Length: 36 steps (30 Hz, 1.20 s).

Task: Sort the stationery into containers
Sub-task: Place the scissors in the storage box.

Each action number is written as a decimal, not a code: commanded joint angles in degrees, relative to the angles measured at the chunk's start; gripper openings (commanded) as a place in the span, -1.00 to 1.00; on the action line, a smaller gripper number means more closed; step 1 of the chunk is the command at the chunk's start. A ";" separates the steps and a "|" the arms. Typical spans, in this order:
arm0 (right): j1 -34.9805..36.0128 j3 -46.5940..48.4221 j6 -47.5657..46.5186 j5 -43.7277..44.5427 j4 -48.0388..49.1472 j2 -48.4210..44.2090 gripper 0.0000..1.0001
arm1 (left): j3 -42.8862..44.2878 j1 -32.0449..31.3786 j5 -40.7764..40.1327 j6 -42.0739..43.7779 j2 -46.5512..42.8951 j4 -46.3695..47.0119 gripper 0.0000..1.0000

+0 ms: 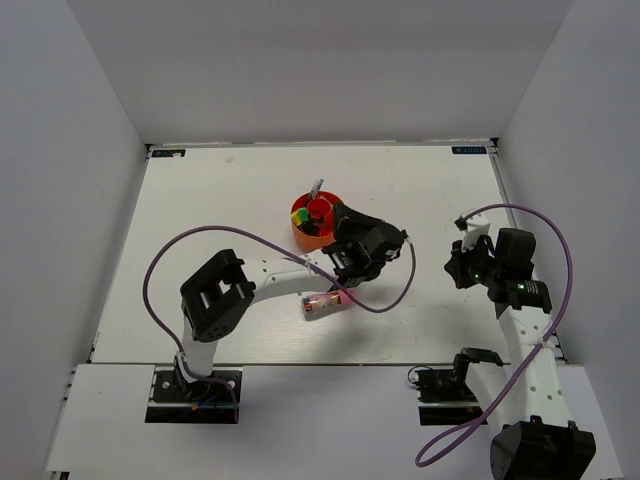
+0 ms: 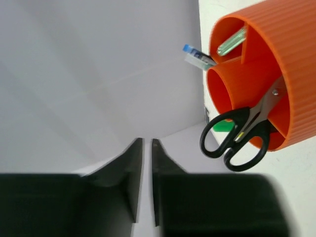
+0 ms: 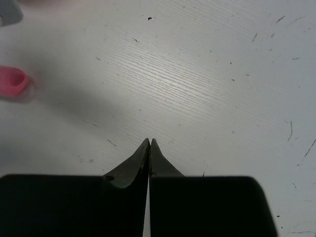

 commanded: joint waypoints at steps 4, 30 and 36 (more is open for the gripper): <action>-0.48 -0.34 -0.14 -1.39 0.14 -0.68 -1.00 | 6.01 0.83 -1.46 -17.37 -9.52 -11.73 -1.00; -0.57 0.11 0.30 -2.00 -0.21 0.46 -1.00 | -17.97 49.09 90.89 -89.46 -37.31 -27.60 -0.11; -0.57 0.02 0.21 -1.74 -0.21 0.82 -1.00 | -19.73 49.88 95.48 -92.73 -34.67 -18.72 -0.01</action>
